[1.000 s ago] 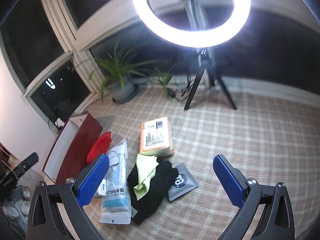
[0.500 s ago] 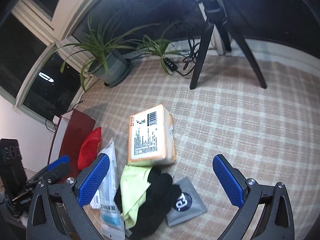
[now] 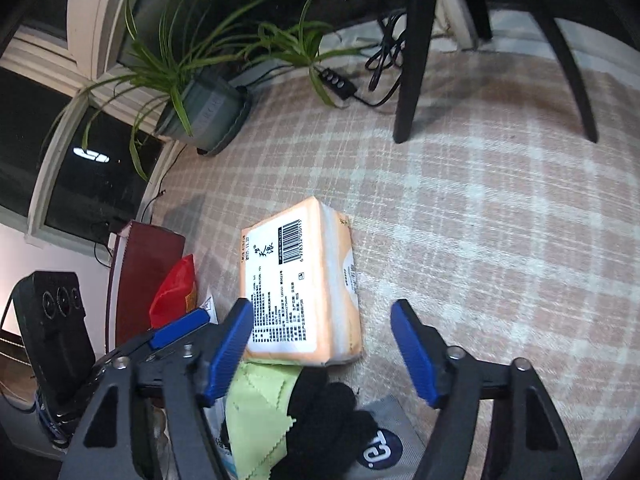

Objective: Organize soft objects
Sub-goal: 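Close the right gripper on the orange-and-white tissue pack, then lift the tissue pack and carry it over the open red box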

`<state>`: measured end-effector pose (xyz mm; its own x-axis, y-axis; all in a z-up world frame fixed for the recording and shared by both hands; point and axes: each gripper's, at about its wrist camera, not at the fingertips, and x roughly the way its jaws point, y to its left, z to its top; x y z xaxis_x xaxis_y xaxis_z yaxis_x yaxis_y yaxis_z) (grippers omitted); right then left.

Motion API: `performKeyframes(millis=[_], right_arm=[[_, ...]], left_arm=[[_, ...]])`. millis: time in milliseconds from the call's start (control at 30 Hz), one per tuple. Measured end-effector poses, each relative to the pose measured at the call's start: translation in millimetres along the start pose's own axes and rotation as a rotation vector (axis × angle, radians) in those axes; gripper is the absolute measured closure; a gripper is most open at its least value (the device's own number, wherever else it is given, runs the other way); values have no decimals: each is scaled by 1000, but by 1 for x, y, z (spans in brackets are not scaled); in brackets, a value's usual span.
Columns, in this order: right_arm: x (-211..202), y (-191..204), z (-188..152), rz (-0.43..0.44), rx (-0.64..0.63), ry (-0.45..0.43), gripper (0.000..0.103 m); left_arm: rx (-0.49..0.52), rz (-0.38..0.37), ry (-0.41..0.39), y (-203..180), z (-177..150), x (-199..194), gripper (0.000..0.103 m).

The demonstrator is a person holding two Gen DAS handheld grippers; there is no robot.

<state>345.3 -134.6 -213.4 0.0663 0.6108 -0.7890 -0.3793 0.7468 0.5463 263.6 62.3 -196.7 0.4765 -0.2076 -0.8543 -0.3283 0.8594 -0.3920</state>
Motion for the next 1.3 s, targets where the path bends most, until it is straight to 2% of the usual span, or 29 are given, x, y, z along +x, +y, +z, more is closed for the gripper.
performKeyframes(millis=[200,333,533,567,700,733,1067,1300], right_arm=[[18,4,6,15,-4,35,39],[26,-2,10,37,22,63,47],[36,-5,9,47,39,95,51],[37,-6,8,50,42,99,55],[42,-10,7,77,67,115,58],[42,-10,8,83,77,114,60],[29,0,8,75,69,90,61],[2,24,4,78,46,39,61]], left_arm=[[-11,-30,65,0,5,20,43],[-30,-55,103,4,4,31,43],[-63,-98,144,8,4,44,41],[-65,-101,143,8,6,44,41],[-57,-107,144,7,10,44,43],[-55,-117,143,6,11,44,49],[-7,-109,100,-6,12,30,51],[31,-111,25,-13,8,-10,51]])
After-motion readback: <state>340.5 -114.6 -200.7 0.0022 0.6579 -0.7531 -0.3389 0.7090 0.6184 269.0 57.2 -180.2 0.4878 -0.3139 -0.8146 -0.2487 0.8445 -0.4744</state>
